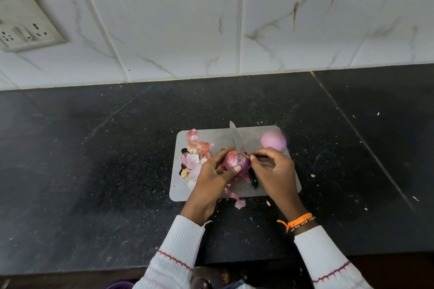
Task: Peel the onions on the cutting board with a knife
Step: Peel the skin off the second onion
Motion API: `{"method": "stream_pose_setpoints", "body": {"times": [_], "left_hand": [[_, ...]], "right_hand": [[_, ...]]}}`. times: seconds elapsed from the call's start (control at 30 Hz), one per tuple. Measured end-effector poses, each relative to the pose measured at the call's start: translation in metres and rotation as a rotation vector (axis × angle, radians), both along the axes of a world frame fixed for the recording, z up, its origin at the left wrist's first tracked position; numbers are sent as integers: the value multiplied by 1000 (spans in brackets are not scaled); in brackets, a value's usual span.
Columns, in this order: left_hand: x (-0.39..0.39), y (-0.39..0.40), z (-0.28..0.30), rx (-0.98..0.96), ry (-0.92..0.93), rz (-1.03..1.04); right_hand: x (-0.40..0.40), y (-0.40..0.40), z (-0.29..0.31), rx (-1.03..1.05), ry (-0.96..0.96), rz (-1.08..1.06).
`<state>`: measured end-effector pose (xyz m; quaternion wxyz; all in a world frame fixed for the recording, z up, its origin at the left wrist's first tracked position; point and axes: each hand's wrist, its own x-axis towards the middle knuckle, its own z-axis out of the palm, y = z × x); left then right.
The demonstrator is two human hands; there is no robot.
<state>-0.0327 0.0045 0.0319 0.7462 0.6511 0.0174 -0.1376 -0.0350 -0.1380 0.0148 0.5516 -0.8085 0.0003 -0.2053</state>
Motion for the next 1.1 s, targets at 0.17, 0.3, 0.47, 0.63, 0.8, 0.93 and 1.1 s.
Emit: {"method": "stream_pose_setpoints", "body": {"times": [0.17, 0.3, 0.47, 0.63, 0.8, 0.93, 1.1], "left_hand": [[1, 1, -1, -56, 37, 15], [1, 2, -3, -74, 47, 26], [1, 3, -5, -56, 48, 2], [0, 3, -6, -78, 58, -20], [-3, 1, -4, -51, 42, -80], [-5, 2, -3, -81, 51, -144], [-3, 9, 2, -220, 58, -124]], "right_hand": [[1, -2, -3, 187, 140, 12], [-1, 0, 2, 147, 134, 100], [-1, 3, -1, 39, 94, 45], [0, 5, -2, -133, 56, 30], [0, 6, -7, -304, 67, -12], [2, 3, -14, -343, 109, -53], [4, -8, -20, -215, 181, -83]]}}
